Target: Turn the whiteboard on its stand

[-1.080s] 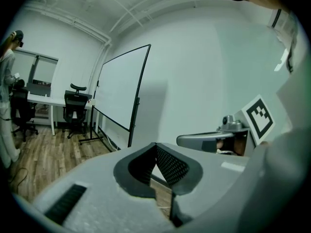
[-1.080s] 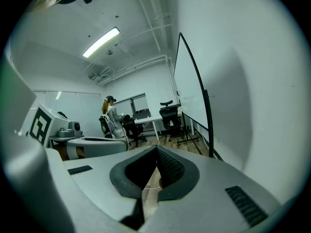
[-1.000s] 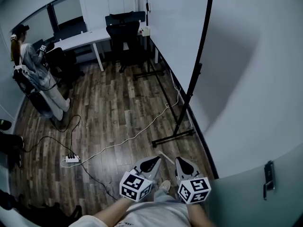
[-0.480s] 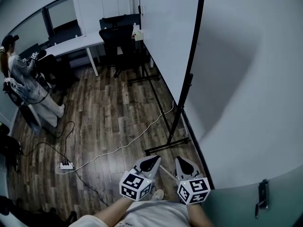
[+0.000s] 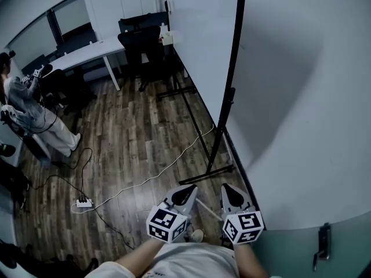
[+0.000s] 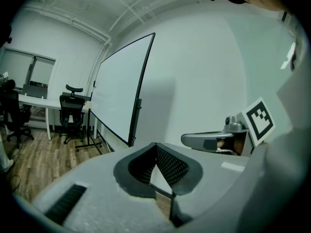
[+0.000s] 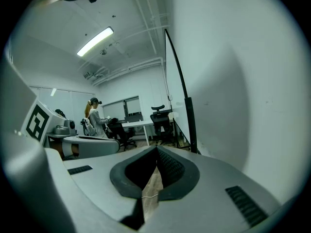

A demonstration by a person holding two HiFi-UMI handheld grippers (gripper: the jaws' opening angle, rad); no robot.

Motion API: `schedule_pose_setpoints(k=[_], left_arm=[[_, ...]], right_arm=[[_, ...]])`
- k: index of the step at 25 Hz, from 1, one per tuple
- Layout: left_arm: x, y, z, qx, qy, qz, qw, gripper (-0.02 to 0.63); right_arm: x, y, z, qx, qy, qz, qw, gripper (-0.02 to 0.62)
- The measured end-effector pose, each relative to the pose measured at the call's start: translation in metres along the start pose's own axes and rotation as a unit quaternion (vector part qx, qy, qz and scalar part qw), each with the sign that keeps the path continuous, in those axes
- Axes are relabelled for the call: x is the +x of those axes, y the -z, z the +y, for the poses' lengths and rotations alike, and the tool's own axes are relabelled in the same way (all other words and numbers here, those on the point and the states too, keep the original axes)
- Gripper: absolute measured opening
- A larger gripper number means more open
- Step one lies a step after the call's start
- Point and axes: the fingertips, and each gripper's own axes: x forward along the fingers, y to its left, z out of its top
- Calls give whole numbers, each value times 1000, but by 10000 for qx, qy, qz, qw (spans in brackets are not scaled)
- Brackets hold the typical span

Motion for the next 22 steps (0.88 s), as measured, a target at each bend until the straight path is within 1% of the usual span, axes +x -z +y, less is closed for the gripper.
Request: schedule_pose_setpoints(k=[4, 8, 12, 16, 22], left_arm=[[4, -4, 10, 18, 68, 50, 10000, 9], [12, -15, 25, 75, 184, 118, 9997, 9], [25, -32, 35, 186, 341, 166, 9991, 9], [37, -39, 45, 303, 447, 170, 9984, 9], [65, -50, 68, 322, 507, 186, 9980, 9]], right_arm=[[8, -9, -2, -6, 118, -64, 9999, 8], [21, -25, -4, -132, 199, -100, 9997, 8], [32, -43, -16, -122, 381, -147, 9991, 8], [44, -52, -29, -128, 517, -233, 9983, 8], [76, -68, -51, -158, 642, -273, 9974, 8]])
